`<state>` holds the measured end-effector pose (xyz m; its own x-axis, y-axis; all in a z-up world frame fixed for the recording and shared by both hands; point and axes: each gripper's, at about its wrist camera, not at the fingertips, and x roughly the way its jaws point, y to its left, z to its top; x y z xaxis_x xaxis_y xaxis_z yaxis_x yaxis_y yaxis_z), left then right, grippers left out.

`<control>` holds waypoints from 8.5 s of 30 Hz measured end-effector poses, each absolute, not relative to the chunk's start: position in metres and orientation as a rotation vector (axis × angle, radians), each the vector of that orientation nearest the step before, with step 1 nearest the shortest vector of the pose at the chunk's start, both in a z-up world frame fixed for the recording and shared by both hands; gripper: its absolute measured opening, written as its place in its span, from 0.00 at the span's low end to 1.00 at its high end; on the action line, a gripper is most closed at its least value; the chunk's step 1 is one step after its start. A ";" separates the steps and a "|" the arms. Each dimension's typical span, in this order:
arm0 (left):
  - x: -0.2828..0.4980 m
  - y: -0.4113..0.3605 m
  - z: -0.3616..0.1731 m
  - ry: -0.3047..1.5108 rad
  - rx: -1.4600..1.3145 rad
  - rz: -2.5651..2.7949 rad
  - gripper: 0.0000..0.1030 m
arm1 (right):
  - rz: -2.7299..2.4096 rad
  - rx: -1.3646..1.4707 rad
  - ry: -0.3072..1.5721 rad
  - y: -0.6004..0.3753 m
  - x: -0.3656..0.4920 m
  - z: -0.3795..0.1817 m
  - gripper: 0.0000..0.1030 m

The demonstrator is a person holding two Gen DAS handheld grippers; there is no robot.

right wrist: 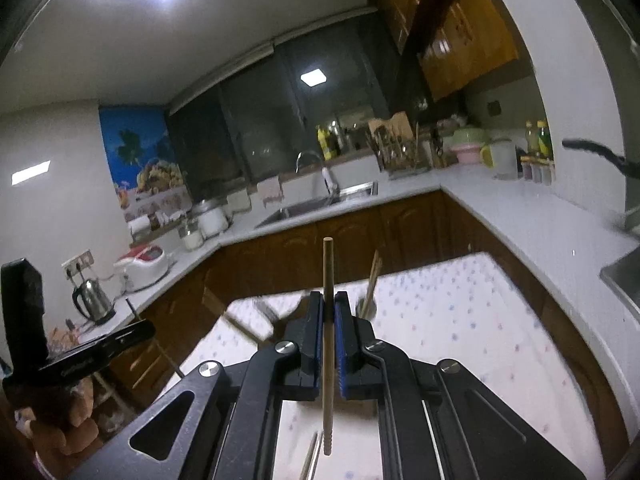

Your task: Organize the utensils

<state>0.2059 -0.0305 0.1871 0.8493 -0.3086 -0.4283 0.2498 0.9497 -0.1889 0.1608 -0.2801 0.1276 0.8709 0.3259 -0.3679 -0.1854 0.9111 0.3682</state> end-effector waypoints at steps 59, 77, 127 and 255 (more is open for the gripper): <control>0.257 -0.044 0.117 0.552 -0.227 -0.250 0.38 | 0.224 0.364 0.500 -0.266 0.225 0.066 0.40; 0.170 -0.005 0.105 0.493 -0.267 -0.118 0.81 | 0.224 0.439 0.457 -0.274 0.159 0.059 0.88; 0.031 -0.010 0.004 0.414 -0.053 0.029 1.00 | 0.106 0.155 0.326 -0.243 -0.029 0.001 1.00; 0.031 -0.025 0.008 0.423 0.008 0.023 1.00 | 0.149 0.164 0.320 -0.232 -0.033 -0.003 1.00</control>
